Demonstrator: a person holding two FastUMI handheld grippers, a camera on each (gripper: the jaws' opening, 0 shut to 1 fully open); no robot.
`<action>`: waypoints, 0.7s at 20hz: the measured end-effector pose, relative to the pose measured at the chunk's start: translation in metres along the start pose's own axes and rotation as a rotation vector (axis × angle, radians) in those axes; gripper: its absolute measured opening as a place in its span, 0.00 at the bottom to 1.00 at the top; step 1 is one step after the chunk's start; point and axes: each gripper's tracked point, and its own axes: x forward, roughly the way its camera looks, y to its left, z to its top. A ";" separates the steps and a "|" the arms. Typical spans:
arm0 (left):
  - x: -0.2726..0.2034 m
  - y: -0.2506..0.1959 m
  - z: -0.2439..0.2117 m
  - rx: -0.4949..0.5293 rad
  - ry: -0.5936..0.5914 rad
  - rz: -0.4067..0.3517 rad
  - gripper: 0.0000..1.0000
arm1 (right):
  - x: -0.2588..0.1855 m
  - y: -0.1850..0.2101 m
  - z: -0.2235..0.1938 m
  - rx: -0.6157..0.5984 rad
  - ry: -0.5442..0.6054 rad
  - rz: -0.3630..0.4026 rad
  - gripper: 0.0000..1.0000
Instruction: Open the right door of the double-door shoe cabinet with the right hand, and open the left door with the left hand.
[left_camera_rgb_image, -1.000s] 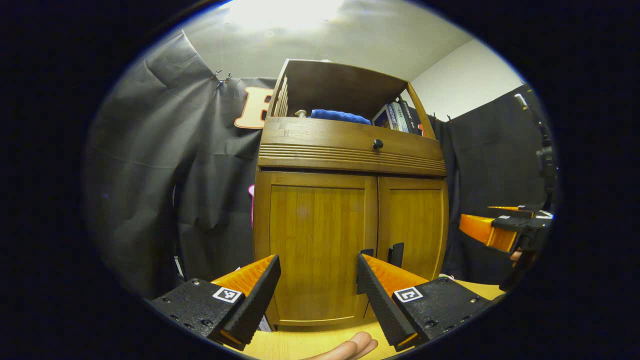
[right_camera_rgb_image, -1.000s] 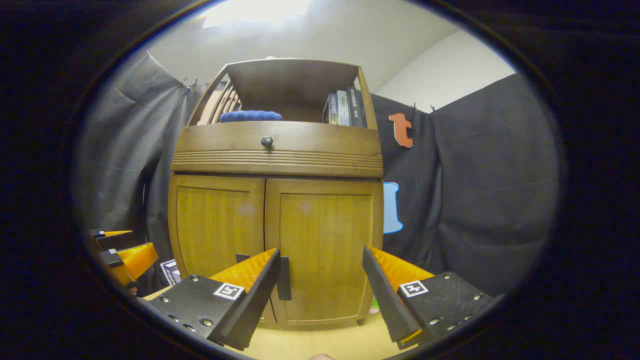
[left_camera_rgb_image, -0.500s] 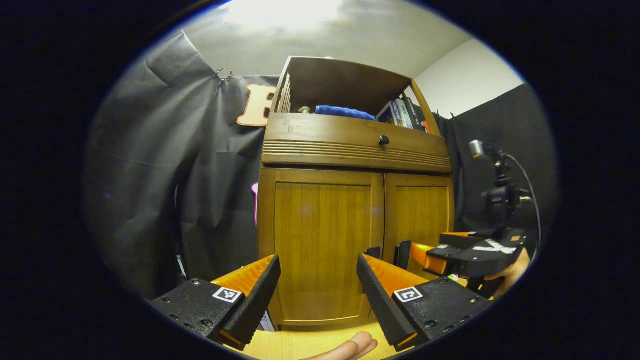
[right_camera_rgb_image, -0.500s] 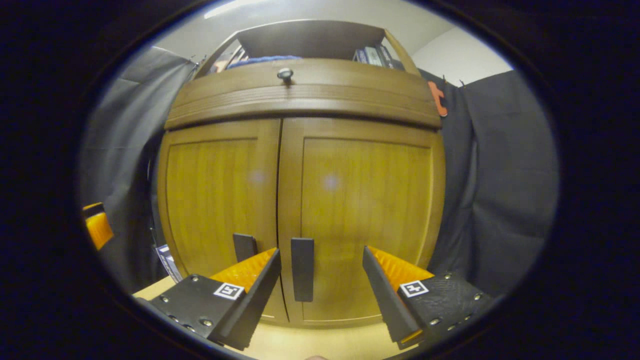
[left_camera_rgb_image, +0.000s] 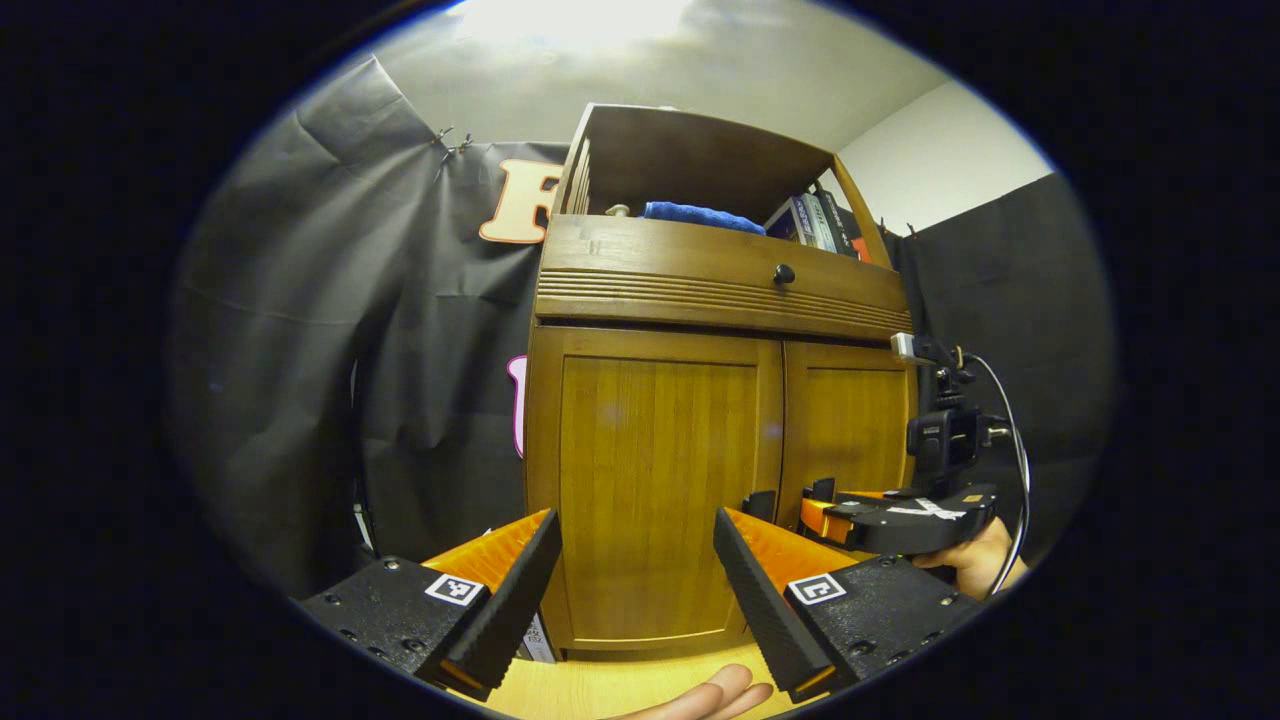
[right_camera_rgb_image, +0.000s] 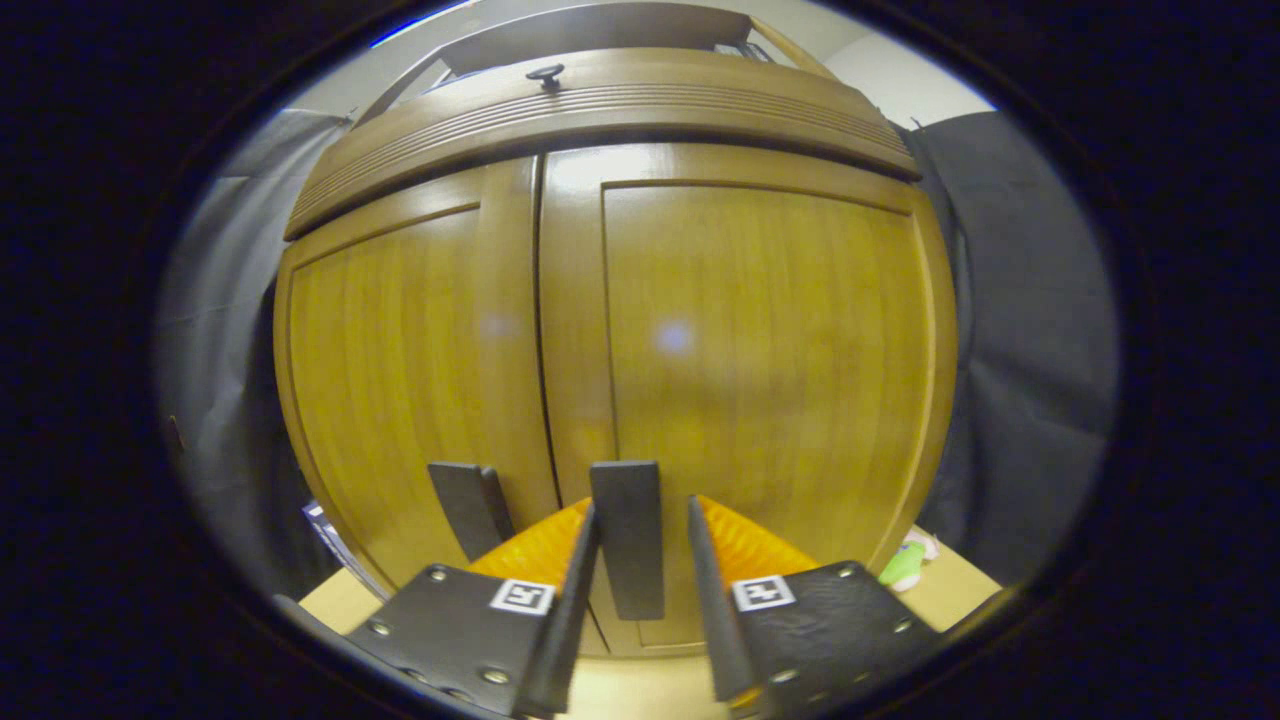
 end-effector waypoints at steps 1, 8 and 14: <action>0.000 0.001 0.000 0.001 -0.002 0.002 0.92 | 0.001 -0.001 -0.004 -0.028 0.000 -0.017 0.45; -0.004 0.005 0.008 -0.017 -0.014 0.012 0.92 | 0.002 0.000 -0.020 -0.014 0.017 0.056 0.29; -0.002 0.006 0.001 -0.017 0.016 0.027 0.92 | -0.022 -0.005 -0.022 -0.016 0.012 0.118 0.29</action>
